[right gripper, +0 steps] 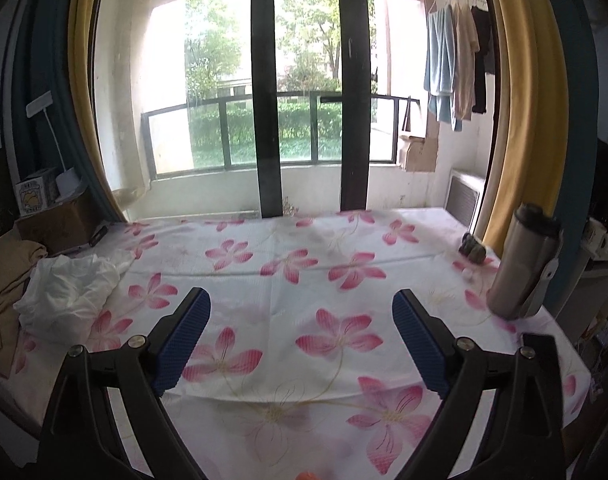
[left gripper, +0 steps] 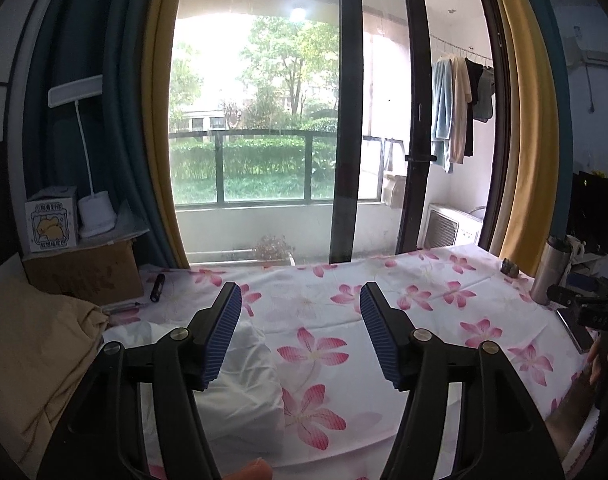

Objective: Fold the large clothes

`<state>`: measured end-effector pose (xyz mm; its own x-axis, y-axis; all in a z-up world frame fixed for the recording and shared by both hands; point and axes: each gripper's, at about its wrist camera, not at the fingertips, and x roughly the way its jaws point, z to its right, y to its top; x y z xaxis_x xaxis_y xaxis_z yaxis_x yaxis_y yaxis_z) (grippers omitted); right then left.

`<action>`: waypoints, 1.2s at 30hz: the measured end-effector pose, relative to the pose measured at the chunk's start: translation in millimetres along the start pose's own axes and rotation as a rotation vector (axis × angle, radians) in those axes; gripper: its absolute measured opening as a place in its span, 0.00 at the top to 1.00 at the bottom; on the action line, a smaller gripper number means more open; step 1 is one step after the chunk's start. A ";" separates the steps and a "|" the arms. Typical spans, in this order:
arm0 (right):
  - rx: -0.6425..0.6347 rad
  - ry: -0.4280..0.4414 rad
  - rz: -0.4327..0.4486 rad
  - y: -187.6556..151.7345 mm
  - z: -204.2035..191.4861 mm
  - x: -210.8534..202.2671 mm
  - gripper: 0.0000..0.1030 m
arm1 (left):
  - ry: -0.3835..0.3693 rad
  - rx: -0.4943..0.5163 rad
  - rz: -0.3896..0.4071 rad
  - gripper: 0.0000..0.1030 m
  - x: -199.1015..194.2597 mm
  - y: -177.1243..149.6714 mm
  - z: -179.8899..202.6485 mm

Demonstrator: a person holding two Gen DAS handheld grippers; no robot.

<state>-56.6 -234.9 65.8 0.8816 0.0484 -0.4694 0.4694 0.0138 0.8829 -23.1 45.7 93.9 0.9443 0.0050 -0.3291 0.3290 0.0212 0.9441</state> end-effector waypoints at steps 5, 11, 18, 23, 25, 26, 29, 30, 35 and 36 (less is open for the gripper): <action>-0.013 -0.003 0.041 13.8 -3.4 -10.5 0.11 | 0.003 0.006 0.027 0.37 -5.5 8.7 -0.9; -0.020 0.010 0.080 27.8 -10.1 -21.0 0.07 | 0.015 0.019 0.056 0.36 -12.2 19.5 -2.5; -0.046 0.015 0.124 47.7 -21.7 -33.3 0.05 | 0.023 0.013 0.093 0.36 -25.6 34.5 -4.6; -0.067 0.023 0.173 63.2 -33.1 -46.7 0.05 | 0.032 0.004 0.140 0.36 -38.7 42.1 -9.4; -0.077 0.032 0.194 69.1 -38.8 -51.2 0.05 | 0.036 0.003 0.152 0.36 -42.2 44.8 -12.3; -0.080 0.035 0.199 71.2 -40.8 -51.8 0.04 | 0.042 0.003 0.157 0.36 -44.0 46.0 -14.0; -0.088 0.048 0.215 77.7 -49.0 -53.8 0.04 | 0.053 -0.002 0.169 0.35 -48.0 48.5 -19.4; -0.091 0.052 0.218 79.4 -51.4 -54.1 0.04 | 0.057 -0.004 0.172 0.35 -49.5 49.4 -21.7; -0.111 0.070 0.235 85.3 -69.9 -56.8 0.03 | 0.080 -0.022 0.191 0.29 -58.3 50.5 -34.8; -0.115 0.073 0.240 86.4 -73.0 -57.9 0.03 | 0.084 -0.024 0.196 0.29 -60.2 50.9 -37.0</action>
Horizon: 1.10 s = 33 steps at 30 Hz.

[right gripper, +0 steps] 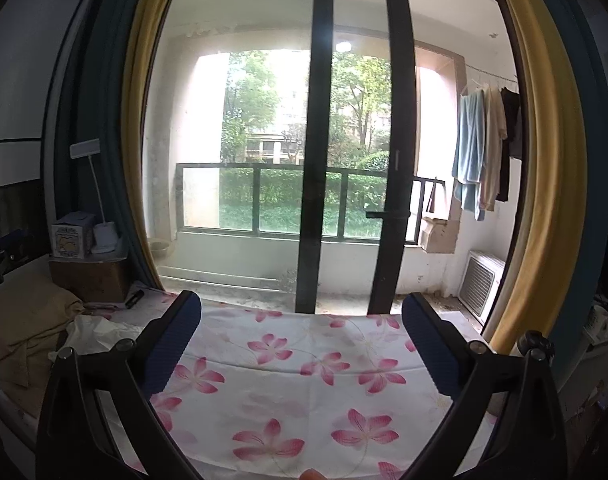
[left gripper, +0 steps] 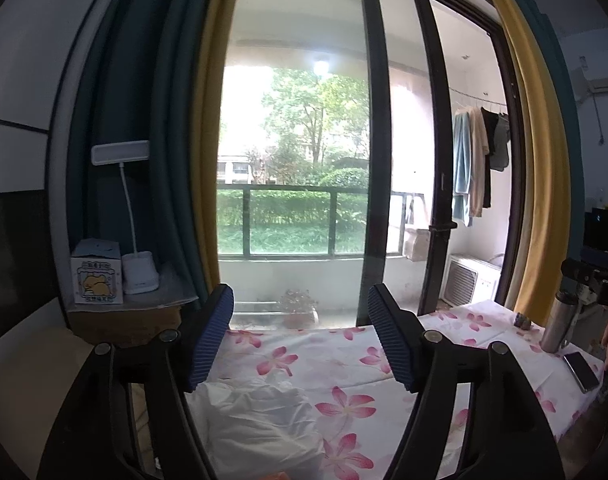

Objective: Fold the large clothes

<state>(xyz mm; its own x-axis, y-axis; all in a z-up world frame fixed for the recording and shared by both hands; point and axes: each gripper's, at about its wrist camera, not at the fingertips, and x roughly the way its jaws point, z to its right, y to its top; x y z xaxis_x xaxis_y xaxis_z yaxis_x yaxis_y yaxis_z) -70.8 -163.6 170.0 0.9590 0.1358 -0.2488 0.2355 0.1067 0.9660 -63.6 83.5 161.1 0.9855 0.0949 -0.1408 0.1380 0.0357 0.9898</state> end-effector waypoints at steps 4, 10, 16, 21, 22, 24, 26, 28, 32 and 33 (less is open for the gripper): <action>-0.009 0.007 0.009 2.9 -9.1 -0.7 0.03 | 0.008 -0.010 0.008 0.27 -4.2 1.4 -8.0; -0.013 0.015 0.001 1.8 -17.4 2.2 0.03 | 0.004 -0.013 -0.003 0.25 -3.8 -3.9 -15.4; -0.010 0.015 -0.025 -4.2 -16.4 8.2 0.03 | 0.000 -0.029 -0.030 0.25 0.1 -13.9 -17.4; -0.004 0.012 -0.051 -12.1 -11.2 13.7 0.03 | -0.007 -0.027 -0.056 0.25 6.2 -22.1 -15.5; -0.003 0.011 -0.055 -12.7 -10.0 14.4 0.03 | -0.010 -0.029 -0.059 0.25 7.6 -23.6 -15.5; -0.002 0.006 -0.065 -15.6 -6.6 16.0 0.03 | -0.015 -0.036 -0.068 0.25 11.1 -26.5 -15.1; 0.000 0.003 -0.072 -17.0 -3.7 17.6 0.03 | -0.017 -0.039 -0.076 0.25 14.3 -28.0 -14.9; 0.005 -0.002 -0.078 -18.6 -0.7 18.7 0.03 | -0.021 -0.042 -0.079 0.25 16.4 -29.3 -14.3; 0.012 -0.007 -0.082 -18.7 2.9 20.8 0.03 | -0.025 -0.040 -0.081 0.25 18.3 -29.7 -12.4; 0.013 -0.008 -0.082 -18.5 3.6 20.7 0.03 | -0.026 -0.041 -0.082 0.25 18.6 -30.0 -12.1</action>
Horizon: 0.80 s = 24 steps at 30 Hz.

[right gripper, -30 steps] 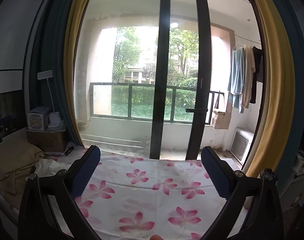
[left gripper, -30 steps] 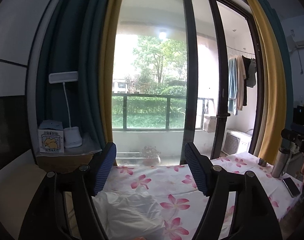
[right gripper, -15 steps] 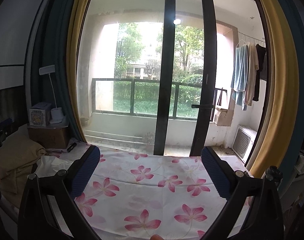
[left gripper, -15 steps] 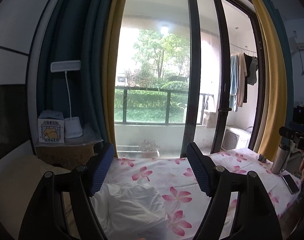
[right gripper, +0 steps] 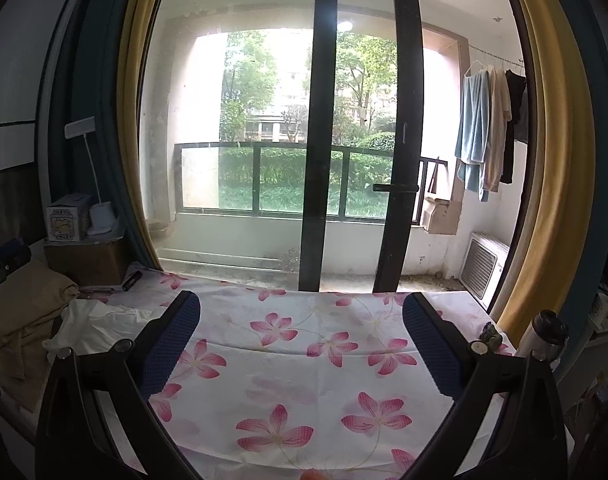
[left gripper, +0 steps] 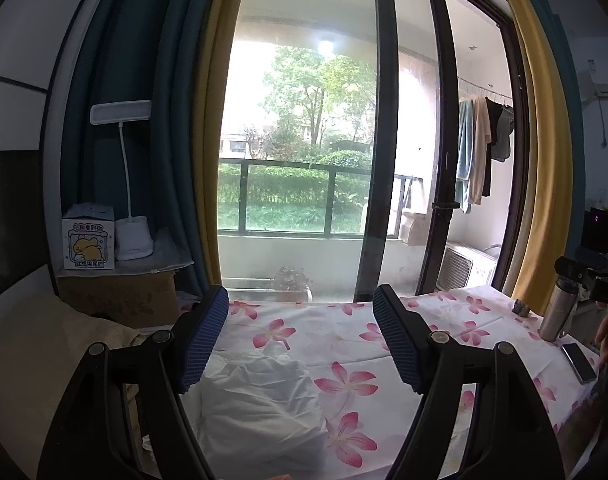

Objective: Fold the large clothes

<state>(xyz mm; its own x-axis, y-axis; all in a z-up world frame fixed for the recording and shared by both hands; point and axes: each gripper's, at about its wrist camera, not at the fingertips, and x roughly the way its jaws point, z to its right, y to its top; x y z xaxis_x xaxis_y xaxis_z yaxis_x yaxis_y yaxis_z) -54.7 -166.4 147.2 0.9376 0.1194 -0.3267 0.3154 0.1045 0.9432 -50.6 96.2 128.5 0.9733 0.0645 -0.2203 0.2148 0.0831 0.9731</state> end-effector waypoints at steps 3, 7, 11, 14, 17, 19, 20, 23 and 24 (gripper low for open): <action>0.001 -0.001 -0.001 0.2 0.4 0.5 0.03 | -0.001 0.000 -0.003 0.25 1.2 -0.7 0.2; 0.001 -0.001 -0.004 -0.5 -0.8 1.4 0.03 | -0.002 0.001 -0.006 0.25 1.8 -1.9 0.9; 0.002 -0.001 -0.003 -0.7 -1.1 1.1 0.03 | 0.002 -0.002 -0.004 0.25 1.1 -1.8 0.4; 0.001 -0.001 -0.003 -1.0 -1.3 1.1 0.03 | 0.005 -0.003 -0.003 0.25 0.7 -1.9 0.2; 0.001 -0.001 -0.002 -1.0 -1.6 1.1 0.03 | 0.006 -0.003 -0.004 0.25 0.7 -2.4 0.8; 0.001 -0.001 -0.002 -0.9 -1.7 0.9 0.03 | 0.006 -0.002 -0.004 0.25 0.7 -2.3 0.8; 0.001 -0.001 -0.002 -0.9 -1.6 0.9 0.03 | 0.006 -0.003 -0.004 0.25 0.5 -2.3 0.7; 0.001 -0.001 -0.002 -1.1 -1.5 0.9 0.03 | 0.007 -0.003 -0.003 0.25 0.5 -2.3 1.0; 0.001 -0.002 -0.002 -1.0 -1.6 0.9 0.03 | 0.008 -0.004 -0.004 0.25 0.6 -2.2 1.1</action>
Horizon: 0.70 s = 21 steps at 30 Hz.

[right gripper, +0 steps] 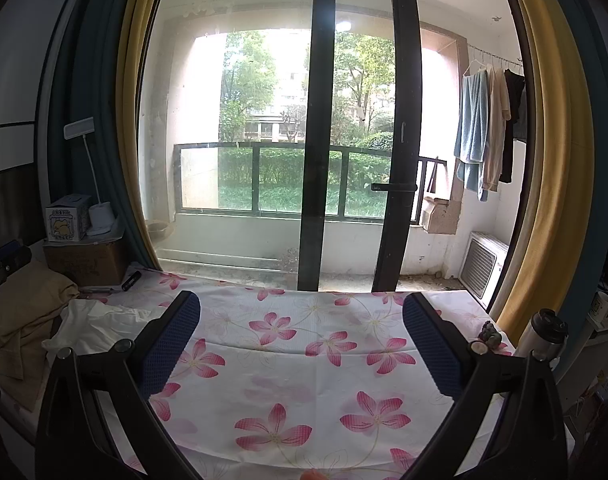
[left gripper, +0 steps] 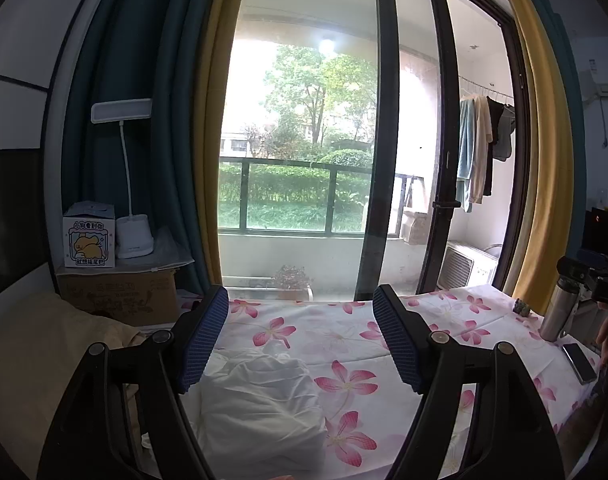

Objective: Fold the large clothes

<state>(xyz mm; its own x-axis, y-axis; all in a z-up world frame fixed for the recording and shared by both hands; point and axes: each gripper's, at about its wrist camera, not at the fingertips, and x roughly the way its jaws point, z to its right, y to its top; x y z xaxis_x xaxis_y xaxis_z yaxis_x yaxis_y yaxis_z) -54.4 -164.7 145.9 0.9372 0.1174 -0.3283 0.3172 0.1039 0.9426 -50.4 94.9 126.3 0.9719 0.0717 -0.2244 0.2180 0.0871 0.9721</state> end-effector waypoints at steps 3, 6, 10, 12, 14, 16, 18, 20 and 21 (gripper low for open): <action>0.001 -0.001 0.000 0.0 -0.2 -0.4 0.03 | 0.001 0.000 0.000 0.25 0.0 -0.1 -0.3; 0.003 -0.001 0.001 -0.1 0.3 -0.6 0.03 | 0.002 0.001 -0.001 0.25 -0.1 -0.2 -0.4; 0.004 -0.004 -0.001 -1.2 0.5 -1.1 0.03 | 0.002 0.001 -0.001 0.25 -0.2 -0.5 -0.1; 0.004 -0.003 0.000 -1.1 0.5 -1.4 0.03 | 0.001 0.002 -0.002 0.25 -0.5 -0.7 -0.2; 0.005 -0.004 0.001 -1.6 1.0 -1.5 0.03 | 0.001 0.002 -0.002 0.25 -1.0 -1.0 0.0; 0.005 -0.004 0.002 -2.0 1.1 -1.5 0.03 | 0.001 0.003 -0.001 0.25 -1.2 -1.2 0.0; 0.005 -0.004 0.002 -2.1 1.2 -1.6 0.03 | 0.002 0.002 -0.002 0.25 -1.1 -1.1 0.1; 0.006 -0.004 0.001 -2.1 1.2 -1.5 0.03 | 0.002 0.002 -0.002 0.25 -1.0 -1.0 0.2; 0.006 -0.004 0.001 -1.9 1.6 -1.8 0.03 | 0.002 0.002 -0.002 0.25 -1.3 -1.0 0.2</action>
<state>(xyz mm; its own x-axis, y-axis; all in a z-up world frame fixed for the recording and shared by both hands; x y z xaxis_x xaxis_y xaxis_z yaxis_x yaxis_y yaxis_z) -56.5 -166.7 144.7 0.9381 0.1134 -0.3272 0.3171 0.0983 0.9433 -51.8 94.5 125.6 0.9712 0.0736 -0.2266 0.2202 0.0851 0.9717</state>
